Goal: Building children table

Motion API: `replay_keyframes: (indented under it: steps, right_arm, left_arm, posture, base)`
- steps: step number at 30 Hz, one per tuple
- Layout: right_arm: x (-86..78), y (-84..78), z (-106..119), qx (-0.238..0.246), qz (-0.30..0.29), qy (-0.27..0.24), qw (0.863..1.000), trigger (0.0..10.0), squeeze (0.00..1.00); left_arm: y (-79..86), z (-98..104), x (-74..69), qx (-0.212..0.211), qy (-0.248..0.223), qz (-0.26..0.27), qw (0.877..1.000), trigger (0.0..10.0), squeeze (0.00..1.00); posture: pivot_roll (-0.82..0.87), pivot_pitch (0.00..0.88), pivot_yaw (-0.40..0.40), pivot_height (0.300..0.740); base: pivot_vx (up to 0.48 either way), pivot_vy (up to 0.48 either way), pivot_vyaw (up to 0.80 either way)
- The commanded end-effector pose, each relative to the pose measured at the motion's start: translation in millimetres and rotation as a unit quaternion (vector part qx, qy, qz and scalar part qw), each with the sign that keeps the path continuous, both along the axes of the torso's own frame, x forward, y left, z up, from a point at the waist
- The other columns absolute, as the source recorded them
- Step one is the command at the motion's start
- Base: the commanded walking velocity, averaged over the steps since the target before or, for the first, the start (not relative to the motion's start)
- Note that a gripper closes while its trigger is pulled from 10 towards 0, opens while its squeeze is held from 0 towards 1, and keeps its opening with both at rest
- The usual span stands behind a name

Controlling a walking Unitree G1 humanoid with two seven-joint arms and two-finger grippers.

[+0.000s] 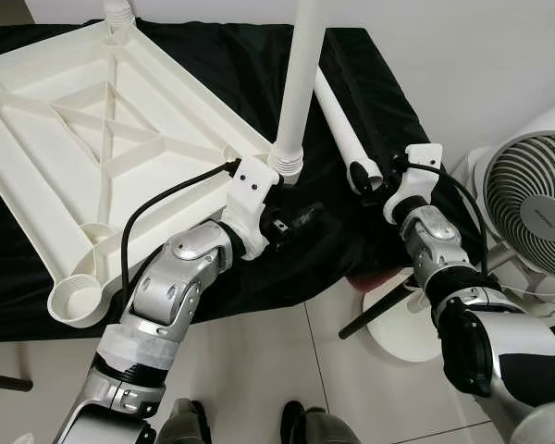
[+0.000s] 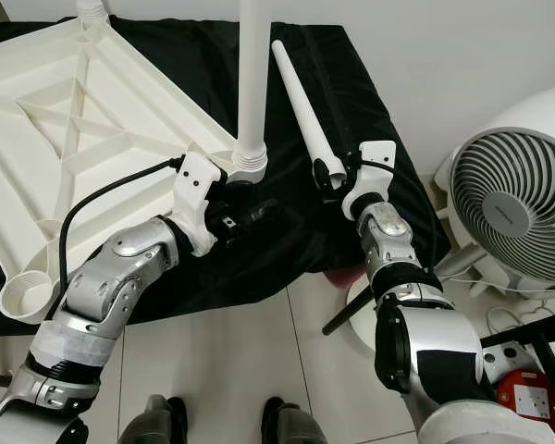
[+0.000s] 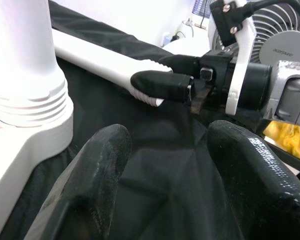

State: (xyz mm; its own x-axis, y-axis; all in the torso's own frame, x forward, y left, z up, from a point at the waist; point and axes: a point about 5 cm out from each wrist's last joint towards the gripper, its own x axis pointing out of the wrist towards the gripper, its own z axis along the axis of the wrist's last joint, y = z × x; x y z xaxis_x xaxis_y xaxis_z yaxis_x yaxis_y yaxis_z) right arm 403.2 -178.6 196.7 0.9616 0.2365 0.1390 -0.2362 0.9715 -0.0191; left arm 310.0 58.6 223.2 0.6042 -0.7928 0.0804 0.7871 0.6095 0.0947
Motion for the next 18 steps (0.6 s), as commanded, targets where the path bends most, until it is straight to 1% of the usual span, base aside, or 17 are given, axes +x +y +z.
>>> replay_keyframes:
  steps: [1,9,10,11,12,13,14,18]
  right_arm:
    - [0.0,2.9,-6.4,0.006,0.008,0.021,1.000,10.0,0.00]
    - [3.5,7.2,0.3,0.001,0.009,0.023,1.000,10.0,0.00]
    - [3.9,7.3,1.9,0.003,0.011,0.021,1.000,4.9,0.00]
    - [4.3,7.2,3.2,0.003,0.012,0.020,1.000,4.9,0.00]
    - [4.4,7.3,4.1,0.001,0.015,0.019,1.000,0.9,0.00]
    - [4.4,7.3,4.1,0.001,0.015,0.019,1.000,0.9,0.00]
    - [4.5,7.2,4.3,0.001,0.019,0.020,1.000,0.0,0.00]
    - [5.1,4.9,2.7,0.005,0.011,0.033,0.999,0.0,0.00]
  left_arm:
    - [-3.4,-0.1,-4.7,0.002,0.000,-0.022,1.000,10.0,0.00]
    - [-3.7,-0.1,-5.0,0.000,0.006,-0.018,1.000,10.0,0.00]
    - [-4.0,0.0,-4.9,0.000,0.005,-0.017,1.000,10.0,0.00]
    - [-4.0,0.4,-4.9,0.000,0.005,-0.017,1.000,10.0,0.00]
    - [-4.0,0.8,-4.7,0.000,0.004,-0.016,1.000,10.0,0.00]
    - [-4.0,0.8,-4.7,0.000,0.004,-0.016,1.000,10.0,0.00]
    - [-4.1,1.2,-4.4,0.000,0.004,-0.016,1.000,10.0,0.00]
    - [-3.6,1.7,-4.1,0.002,0.003,-0.015,1.000,10.0,0.00]
  posture:
    - [0.04,0.263,-0.076,0.740]
    - [0.04,0.257,-0.077,0.740]
    - [0.04,0.257,-0.077,0.740]
    - [0.04,0.257,-0.077,0.740]
    - [0.04,0.256,-0.077,0.740]
    - [0.04,0.256,-0.077,0.740]
    - [0.04,0.254,-0.077,0.740]
    - [0.04,0.252,-0.077,0.740]
  base:
    - [0.000,0.000,0.00]
    - [0.000,0.000,0.00]
    - [0.000,0.000,0.00]
    - [0.000,0.000,0.00]
    - [0.000,0.000,0.00]
    - [0.000,0.000,0.00]
    - [0.000,0.000,0.00]
    - [0.000,0.000,0.00]
